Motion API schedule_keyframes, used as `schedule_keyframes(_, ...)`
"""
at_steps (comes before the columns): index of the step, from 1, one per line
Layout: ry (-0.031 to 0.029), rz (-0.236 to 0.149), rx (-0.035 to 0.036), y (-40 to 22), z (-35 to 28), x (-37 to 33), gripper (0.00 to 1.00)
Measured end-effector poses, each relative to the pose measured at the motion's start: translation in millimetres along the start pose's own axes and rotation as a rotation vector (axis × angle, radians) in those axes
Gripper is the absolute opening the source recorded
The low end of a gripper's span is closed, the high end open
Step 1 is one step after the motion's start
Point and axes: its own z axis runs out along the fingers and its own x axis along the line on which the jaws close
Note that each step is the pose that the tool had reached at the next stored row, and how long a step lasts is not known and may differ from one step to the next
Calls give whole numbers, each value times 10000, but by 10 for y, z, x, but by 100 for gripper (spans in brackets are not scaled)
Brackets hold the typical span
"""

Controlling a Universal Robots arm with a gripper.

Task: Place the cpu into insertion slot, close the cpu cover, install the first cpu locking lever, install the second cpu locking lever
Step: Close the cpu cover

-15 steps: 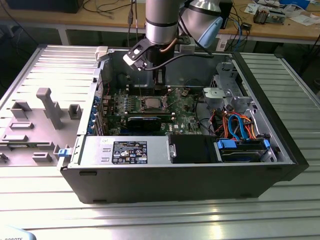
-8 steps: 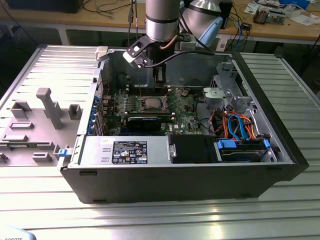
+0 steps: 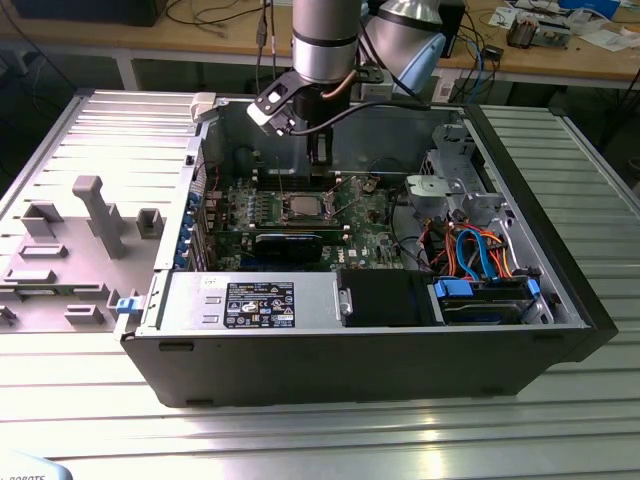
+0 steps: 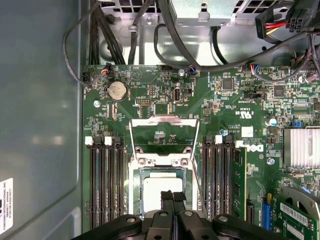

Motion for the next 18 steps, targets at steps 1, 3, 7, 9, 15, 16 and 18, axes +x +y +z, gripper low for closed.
schedule_keyframes(1,0,1,0,8,0,0,11)
schedule_keyframes(3,0,0,0,32,1,0,11)
schedule_keyframes(7,1,1,0,65,2,0,11)
schedule_keyframes(9,1,0,0,79,2,0,11)
schedule_keyframes(15,2,11,-1,85,-27,0,11)
schedule_keyframes(16,3,9,-1,88,-27,0,11)
schedule_keyframes(18,-1,11,1,115,-28,-1,11)
